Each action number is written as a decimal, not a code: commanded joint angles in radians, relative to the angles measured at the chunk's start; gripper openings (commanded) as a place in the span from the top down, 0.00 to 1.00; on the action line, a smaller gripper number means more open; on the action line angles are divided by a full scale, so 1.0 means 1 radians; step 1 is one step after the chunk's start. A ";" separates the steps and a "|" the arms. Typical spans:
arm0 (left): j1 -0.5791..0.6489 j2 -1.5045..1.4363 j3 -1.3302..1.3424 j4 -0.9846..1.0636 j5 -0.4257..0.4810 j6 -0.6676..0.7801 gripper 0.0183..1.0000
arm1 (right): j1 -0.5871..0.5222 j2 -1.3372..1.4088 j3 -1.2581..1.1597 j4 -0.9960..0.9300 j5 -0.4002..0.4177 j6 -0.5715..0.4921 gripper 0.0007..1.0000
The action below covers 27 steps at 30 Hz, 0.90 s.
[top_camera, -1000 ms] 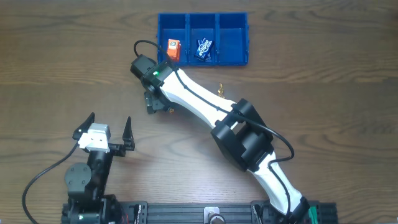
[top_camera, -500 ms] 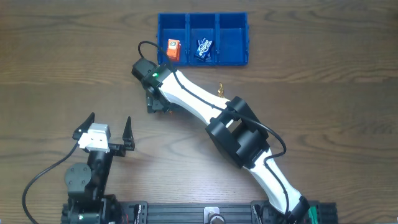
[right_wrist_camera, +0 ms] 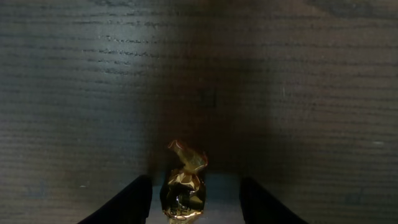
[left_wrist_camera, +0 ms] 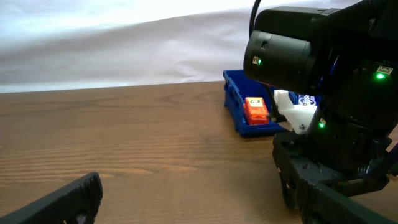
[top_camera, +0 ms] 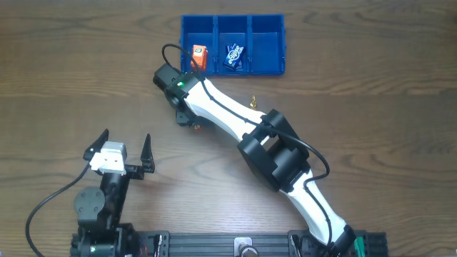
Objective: Sort Candies Into Trays
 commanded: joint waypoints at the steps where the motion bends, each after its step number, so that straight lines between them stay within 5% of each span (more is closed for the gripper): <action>1: 0.003 -0.006 -0.020 -0.033 0.013 0.014 0.00 | -0.008 0.009 -0.002 0.002 0.016 0.002 0.53; 21: 0.003 -0.006 -0.020 -0.033 0.013 0.014 0.00 | -0.001 0.011 -0.003 0.005 0.020 0.001 0.86; 23: 0.003 -0.006 -0.020 -0.033 0.013 0.014 0.00 | -0.001 0.011 -0.003 0.005 0.020 0.002 0.96; 27: 0.003 -0.006 -0.020 -0.033 0.014 0.014 0.00 | -0.001 0.011 -0.002 0.015 0.020 0.001 0.96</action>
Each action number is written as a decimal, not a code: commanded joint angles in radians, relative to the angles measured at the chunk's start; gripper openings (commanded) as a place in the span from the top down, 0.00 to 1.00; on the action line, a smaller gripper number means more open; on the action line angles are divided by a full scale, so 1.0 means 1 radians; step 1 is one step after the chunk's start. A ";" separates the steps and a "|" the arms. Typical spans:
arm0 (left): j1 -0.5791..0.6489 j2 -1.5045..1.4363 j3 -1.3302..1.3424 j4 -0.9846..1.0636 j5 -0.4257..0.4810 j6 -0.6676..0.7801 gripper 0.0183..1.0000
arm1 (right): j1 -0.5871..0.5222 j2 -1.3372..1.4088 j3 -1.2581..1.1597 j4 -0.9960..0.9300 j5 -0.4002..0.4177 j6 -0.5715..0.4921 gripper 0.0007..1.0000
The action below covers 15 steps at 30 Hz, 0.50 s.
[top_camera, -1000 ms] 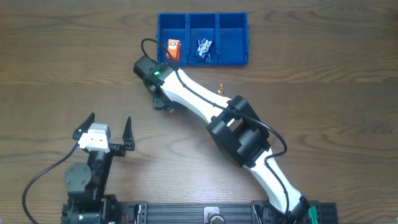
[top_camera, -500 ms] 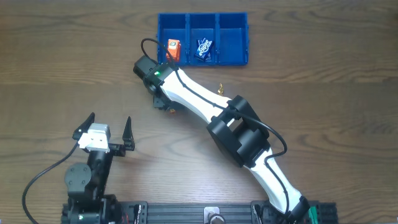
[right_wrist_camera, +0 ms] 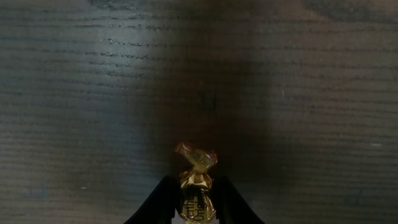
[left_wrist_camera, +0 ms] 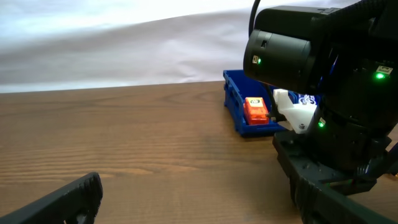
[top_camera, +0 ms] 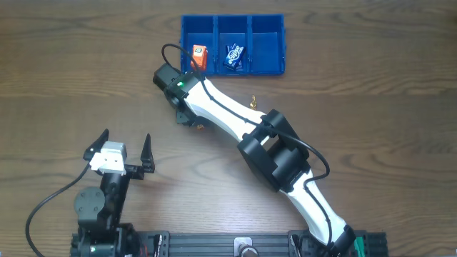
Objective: Sort Candies Into Trays
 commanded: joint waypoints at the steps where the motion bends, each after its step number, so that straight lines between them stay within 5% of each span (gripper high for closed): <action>1: 0.003 -0.006 -0.020 -0.033 0.013 0.014 0.00 | -0.002 0.011 -0.002 0.011 0.014 0.002 0.96; 9: 0.003 -0.006 -0.020 -0.033 0.013 0.014 0.00 | -0.010 -0.104 0.074 -0.025 0.054 -0.108 0.96; 15: 0.003 -0.006 -0.020 -0.033 0.013 0.014 0.00 | -0.137 -0.307 0.147 -0.091 0.169 -0.207 0.96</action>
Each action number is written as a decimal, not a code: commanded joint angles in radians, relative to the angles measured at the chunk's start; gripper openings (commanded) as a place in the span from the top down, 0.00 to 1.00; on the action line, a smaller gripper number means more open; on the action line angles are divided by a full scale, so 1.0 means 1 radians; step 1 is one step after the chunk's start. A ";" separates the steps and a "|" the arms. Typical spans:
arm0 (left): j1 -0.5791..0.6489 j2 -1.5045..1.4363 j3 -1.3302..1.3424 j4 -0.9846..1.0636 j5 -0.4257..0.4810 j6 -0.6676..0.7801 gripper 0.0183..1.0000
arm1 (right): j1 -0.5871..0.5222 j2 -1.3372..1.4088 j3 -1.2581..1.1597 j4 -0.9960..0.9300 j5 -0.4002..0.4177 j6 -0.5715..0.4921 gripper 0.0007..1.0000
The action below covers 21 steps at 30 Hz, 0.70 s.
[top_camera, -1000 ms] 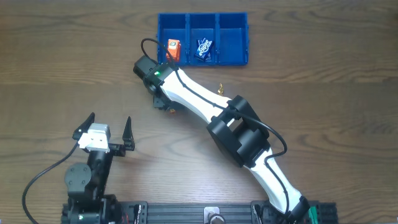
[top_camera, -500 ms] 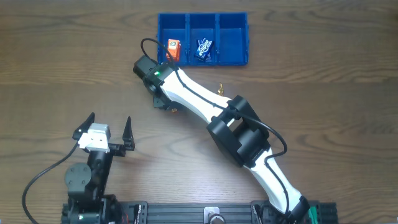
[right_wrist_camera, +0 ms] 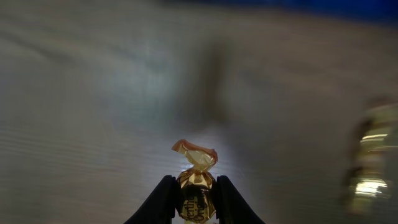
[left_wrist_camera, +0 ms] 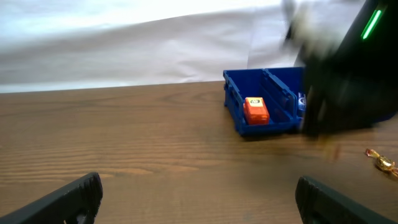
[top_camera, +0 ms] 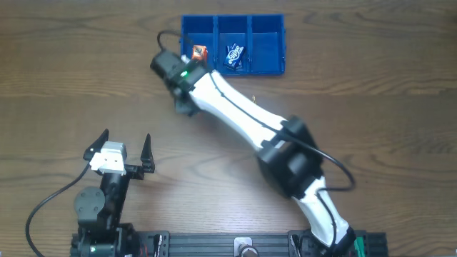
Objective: Sort Candies Into Trays
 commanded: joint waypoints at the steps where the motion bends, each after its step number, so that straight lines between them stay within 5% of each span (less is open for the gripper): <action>1: 0.003 -0.006 -0.020 -0.033 0.014 0.014 0.00 | -0.142 -0.166 0.076 -0.010 0.099 -0.115 0.96; 4: 0.003 -0.006 -0.020 -0.033 0.014 0.014 0.00 | -0.272 -0.194 0.079 0.047 0.101 -0.220 0.96; 9: 0.003 -0.006 -0.020 -0.033 0.014 0.014 0.00 | -0.415 -0.185 0.078 0.151 0.092 -0.247 0.96; 21: 0.003 -0.006 -0.020 -0.033 0.014 0.014 0.00 | -0.463 0.014 0.076 0.389 0.109 -0.354 0.96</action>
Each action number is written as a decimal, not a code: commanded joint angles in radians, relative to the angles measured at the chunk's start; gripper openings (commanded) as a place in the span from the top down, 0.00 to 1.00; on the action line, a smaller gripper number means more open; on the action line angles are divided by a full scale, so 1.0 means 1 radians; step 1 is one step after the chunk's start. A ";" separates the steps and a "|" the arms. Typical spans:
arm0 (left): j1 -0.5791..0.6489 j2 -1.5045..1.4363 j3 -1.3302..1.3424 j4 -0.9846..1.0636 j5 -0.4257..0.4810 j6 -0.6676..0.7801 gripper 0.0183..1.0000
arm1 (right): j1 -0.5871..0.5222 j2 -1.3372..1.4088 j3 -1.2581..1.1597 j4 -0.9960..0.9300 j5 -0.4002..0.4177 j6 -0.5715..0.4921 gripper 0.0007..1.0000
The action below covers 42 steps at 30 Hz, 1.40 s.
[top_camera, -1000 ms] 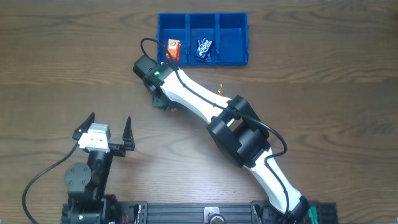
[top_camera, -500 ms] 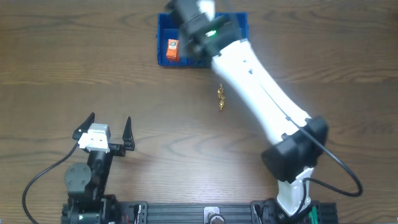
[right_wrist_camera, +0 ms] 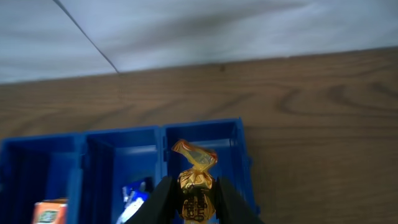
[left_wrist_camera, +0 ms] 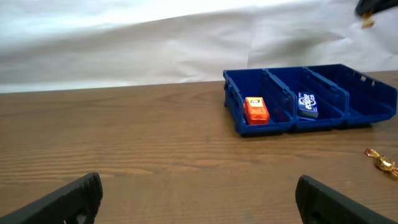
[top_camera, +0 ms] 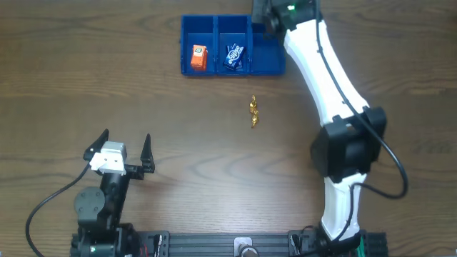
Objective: Sort Candies Into Trays
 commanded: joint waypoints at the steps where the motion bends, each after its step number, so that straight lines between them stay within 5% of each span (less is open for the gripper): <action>1: 0.003 -0.006 -0.020 -0.033 0.014 0.014 0.00 | -0.010 0.086 0.000 0.034 0.026 -0.024 0.96; 13: 0.003 -0.006 -0.020 -0.033 0.013 0.014 0.00 | -0.027 0.149 -0.002 0.106 0.024 -0.023 0.93; 16: 0.003 -0.006 -0.020 -0.033 0.013 0.014 0.00 | -0.027 0.149 -0.002 0.099 0.024 -0.023 0.56; 20: 0.003 -0.006 -0.020 -0.033 0.013 0.014 0.00 | -0.024 0.149 -0.002 0.088 0.024 -0.023 0.20; 25: 0.003 -0.006 -0.020 -0.033 0.014 0.014 0.00 | -0.023 0.149 -0.002 0.066 0.024 -0.023 0.00; 32: 0.003 -0.006 -0.020 -0.033 0.013 0.014 0.00 | -0.009 0.020 -0.002 -0.024 0.024 -0.020 0.00; 36: 0.003 -0.006 -0.020 -0.033 0.013 0.014 0.00 | 0.042 -0.103 -0.002 -0.236 0.023 0.021 0.00; 42: 0.003 -0.006 -0.020 -0.033 0.014 0.014 0.00 | 0.130 -0.118 -0.041 -0.560 -0.146 0.140 0.00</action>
